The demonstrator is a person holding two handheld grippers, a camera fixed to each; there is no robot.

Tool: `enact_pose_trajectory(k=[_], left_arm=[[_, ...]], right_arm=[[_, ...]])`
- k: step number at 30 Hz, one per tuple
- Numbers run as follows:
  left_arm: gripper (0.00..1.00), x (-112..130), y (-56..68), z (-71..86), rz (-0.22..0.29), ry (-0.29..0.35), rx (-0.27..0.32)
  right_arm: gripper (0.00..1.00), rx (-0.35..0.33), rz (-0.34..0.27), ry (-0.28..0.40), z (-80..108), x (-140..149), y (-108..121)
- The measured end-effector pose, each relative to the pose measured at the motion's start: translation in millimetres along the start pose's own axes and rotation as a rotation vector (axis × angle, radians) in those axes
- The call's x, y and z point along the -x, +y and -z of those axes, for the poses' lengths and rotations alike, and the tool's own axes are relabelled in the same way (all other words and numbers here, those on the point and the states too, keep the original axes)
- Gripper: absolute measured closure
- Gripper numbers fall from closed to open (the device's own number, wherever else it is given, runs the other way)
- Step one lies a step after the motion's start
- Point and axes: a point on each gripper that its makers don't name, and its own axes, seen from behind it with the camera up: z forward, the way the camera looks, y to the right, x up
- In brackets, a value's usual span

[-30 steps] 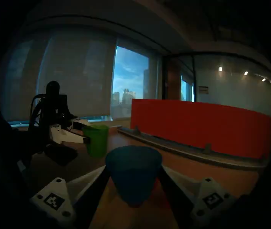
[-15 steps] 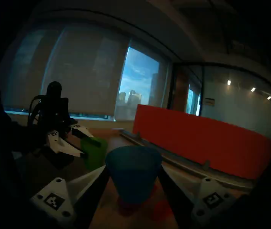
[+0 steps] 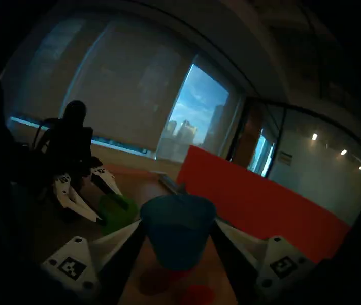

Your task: Pour water

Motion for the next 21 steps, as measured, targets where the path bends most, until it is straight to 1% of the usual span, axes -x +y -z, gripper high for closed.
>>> enact_pose_trajectory(k=[6, 12, 21], left_arm=[[0.14, -1, 4.3, 0.8, -0.008, -0.002, 0.005], [0.14, -1, 7.6, -0.1, -0.014, 0.001, 0.011], [0.15, 0, 8.4, -2.6, -0.015, 0.0, 0.011]], right_arm=[[0.11, -0.005, 0.085, -0.004, -7.1, -10, 0], [0.12, -0.012, 0.152, -0.01, -13.8, -15, -2], [0.12, -0.022, 0.268, -0.009, -25.4, -23, -5]])
